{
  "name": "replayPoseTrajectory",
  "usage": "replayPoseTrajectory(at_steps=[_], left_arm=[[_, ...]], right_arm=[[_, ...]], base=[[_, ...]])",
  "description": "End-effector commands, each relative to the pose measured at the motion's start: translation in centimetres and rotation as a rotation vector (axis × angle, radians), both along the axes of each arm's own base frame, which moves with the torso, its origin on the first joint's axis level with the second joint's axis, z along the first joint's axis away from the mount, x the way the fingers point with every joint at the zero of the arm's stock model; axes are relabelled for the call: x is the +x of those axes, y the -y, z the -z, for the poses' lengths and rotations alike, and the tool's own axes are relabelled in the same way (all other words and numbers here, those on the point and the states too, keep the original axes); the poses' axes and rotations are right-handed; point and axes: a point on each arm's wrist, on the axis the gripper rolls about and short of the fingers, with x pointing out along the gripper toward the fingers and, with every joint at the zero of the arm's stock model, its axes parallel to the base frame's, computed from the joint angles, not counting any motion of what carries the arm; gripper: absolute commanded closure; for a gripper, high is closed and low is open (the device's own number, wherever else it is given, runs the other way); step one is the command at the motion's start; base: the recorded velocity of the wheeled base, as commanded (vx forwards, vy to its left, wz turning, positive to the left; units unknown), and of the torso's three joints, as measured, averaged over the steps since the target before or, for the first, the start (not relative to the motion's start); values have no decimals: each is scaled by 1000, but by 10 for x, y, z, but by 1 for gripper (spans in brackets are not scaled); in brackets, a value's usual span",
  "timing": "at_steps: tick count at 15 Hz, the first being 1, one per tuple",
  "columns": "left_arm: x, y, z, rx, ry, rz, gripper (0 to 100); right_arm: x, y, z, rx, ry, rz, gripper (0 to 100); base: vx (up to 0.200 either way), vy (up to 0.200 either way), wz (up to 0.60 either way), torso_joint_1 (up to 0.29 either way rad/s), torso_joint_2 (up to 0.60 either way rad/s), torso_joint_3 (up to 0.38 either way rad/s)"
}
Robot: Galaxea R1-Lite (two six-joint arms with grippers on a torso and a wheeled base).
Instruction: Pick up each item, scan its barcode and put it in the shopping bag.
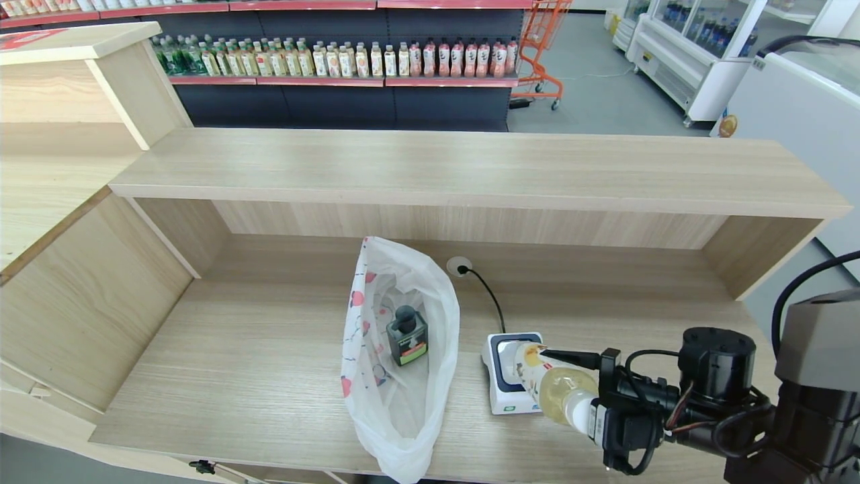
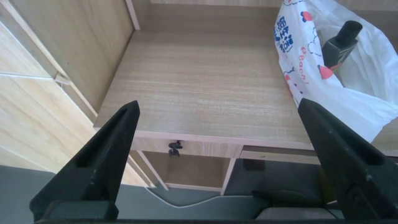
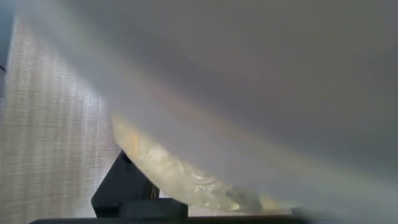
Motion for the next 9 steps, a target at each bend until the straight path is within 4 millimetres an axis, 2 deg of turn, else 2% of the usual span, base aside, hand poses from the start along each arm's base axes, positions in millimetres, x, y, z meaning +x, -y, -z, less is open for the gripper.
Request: replayPoseTrajectory(at_steps=[1,4,5,9], left_arm=[[0,0,0,0,1,0,0],[0,0,0,0,1,0,0],[0,0,0,-1,1,0,0],[0,0,0,0,-1,0,0]], right_arm=[[-17,4,-5,9,-37,3,100],[-37,4,-21,53,-53,-8,100],[-47,2,-35,96,-44,-22,100],[-60,7,-67,239,-42,0,100]], base=[[0,0,0,0,0,0],[0,0,0,0,0,0],[0,0,0,0,0,0],[0,0,0,0,0,0]])
